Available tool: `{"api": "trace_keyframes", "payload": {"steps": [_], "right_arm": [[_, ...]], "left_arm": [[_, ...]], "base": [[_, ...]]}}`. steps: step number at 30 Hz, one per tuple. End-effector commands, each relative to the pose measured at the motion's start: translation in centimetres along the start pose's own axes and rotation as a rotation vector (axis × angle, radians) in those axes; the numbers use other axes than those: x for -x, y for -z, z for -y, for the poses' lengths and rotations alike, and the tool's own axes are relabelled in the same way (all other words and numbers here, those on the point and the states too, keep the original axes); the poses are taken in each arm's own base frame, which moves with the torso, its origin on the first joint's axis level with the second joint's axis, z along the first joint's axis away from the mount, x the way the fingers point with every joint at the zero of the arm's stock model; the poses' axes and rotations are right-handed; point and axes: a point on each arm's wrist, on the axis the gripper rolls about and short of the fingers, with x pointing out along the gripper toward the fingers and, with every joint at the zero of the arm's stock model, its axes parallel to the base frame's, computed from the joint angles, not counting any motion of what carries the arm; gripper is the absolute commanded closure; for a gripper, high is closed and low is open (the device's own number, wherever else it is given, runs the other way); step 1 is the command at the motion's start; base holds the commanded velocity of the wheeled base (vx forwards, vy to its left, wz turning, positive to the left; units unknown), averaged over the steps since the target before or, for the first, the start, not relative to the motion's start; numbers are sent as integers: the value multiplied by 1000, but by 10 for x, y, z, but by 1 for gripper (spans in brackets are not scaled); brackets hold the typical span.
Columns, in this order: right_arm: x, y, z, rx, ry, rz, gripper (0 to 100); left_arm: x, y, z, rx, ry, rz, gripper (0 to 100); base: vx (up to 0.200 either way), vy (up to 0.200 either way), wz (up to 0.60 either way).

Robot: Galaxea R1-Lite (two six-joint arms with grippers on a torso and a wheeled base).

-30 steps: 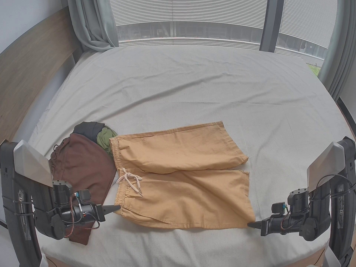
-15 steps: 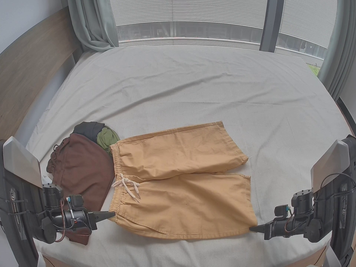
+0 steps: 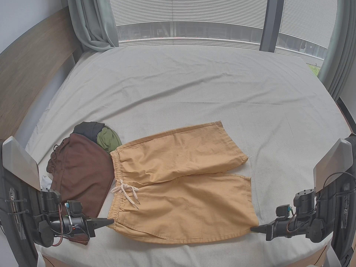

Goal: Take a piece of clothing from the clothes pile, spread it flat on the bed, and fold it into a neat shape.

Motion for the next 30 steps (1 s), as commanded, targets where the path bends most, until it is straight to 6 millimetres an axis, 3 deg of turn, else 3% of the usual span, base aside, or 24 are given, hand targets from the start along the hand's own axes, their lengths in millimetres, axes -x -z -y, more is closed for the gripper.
{"api": "trace_keyframes", "payload": {"steps": [1,10,15,30], "right_arm": [[2,3,0,-8,3,-12,100],[3,2,0,-6,5,-5,100],[7,-4,-4,16,-10,25,100],[20,-38,-18,104,-57,191,100]], "left_arm": [[3,5,1,26,-6,-16,100],[-1,14,-6,1,-9,-43,100],[-1,9,-8,-32,-1,-23,100],[-4,-36,-4,-58,30,124,100]], "base": [[0,0,0],[0,0,0],[0,0,0],[0,0,0]]}}
